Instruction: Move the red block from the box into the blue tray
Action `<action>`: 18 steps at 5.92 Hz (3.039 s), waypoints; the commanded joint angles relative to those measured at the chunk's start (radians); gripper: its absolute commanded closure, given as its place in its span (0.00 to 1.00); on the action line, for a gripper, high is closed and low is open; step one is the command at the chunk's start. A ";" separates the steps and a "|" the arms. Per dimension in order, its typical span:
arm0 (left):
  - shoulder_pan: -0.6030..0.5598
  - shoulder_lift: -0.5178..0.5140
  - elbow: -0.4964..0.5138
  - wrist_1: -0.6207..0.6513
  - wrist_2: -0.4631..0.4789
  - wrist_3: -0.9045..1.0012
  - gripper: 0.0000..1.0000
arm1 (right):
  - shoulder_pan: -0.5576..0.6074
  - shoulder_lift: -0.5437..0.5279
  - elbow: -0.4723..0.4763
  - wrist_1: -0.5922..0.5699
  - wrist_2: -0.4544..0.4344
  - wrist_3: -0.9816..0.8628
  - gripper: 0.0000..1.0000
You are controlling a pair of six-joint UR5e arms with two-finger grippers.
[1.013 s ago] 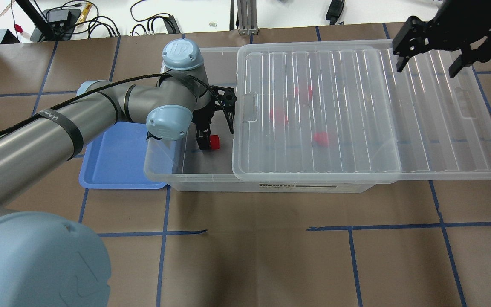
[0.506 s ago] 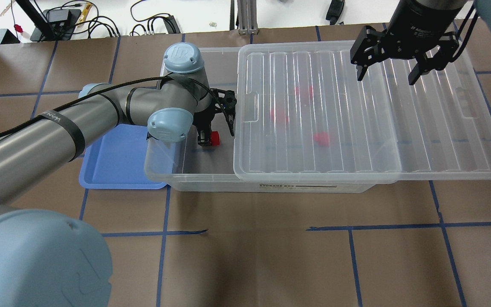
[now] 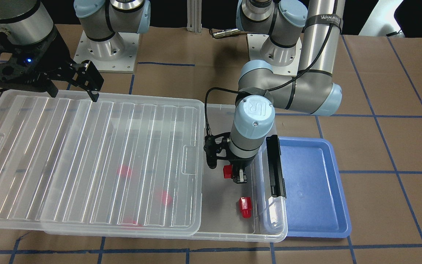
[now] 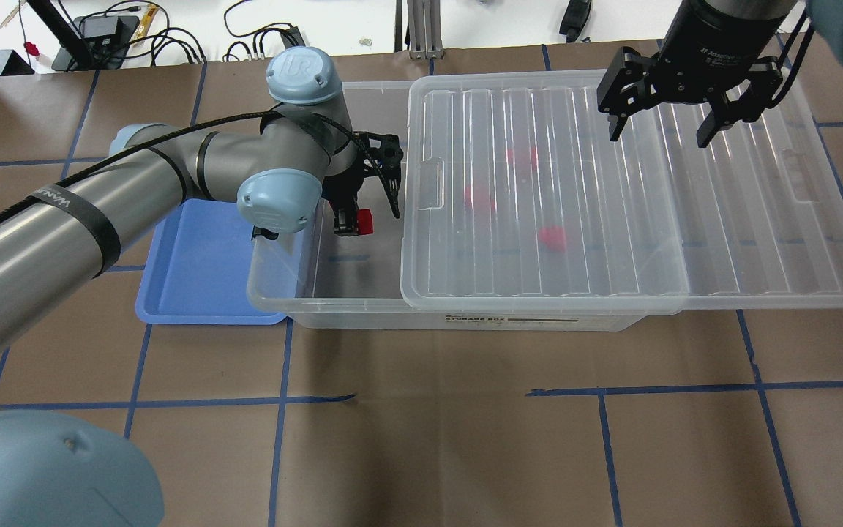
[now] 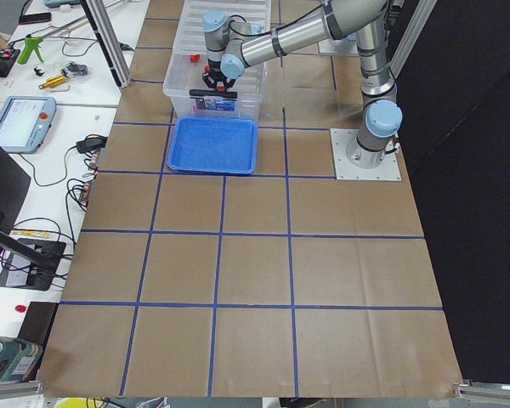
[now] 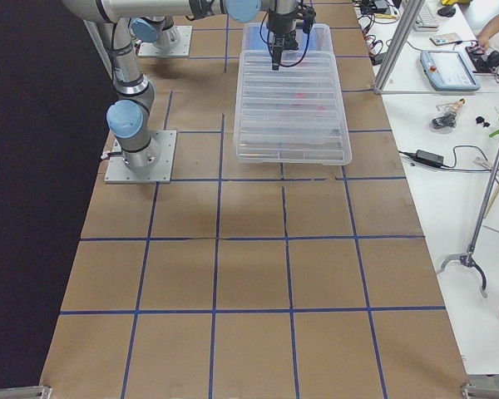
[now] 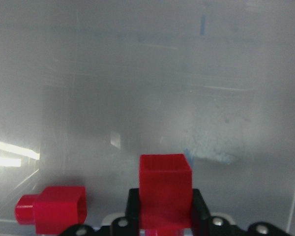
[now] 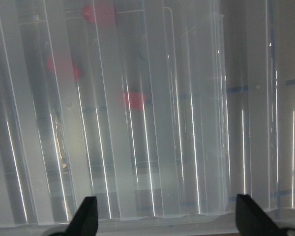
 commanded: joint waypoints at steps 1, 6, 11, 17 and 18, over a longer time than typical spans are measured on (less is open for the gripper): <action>0.023 0.125 0.097 -0.236 0.007 0.001 0.97 | 0.000 0.000 0.002 0.000 0.000 0.001 0.00; 0.368 0.168 -0.042 -0.167 0.006 0.470 0.96 | -0.114 0.002 0.002 -0.020 -0.021 -0.185 0.00; 0.393 0.026 -0.199 0.134 0.001 0.483 0.88 | -0.608 0.184 0.005 -0.162 -0.113 -0.754 0.00; 0.387 -0.001 -0.184 0.137 0.007 0.489 0.03 | -0.588 0.220 0.162 -0.276 -0.068 -0.648 0.00; 0.381 0.042 -0.162 0.088 0.009 0.483 0.03 | -0.551 0.220 0.168 -0.273 -0.063 -0.646 0.00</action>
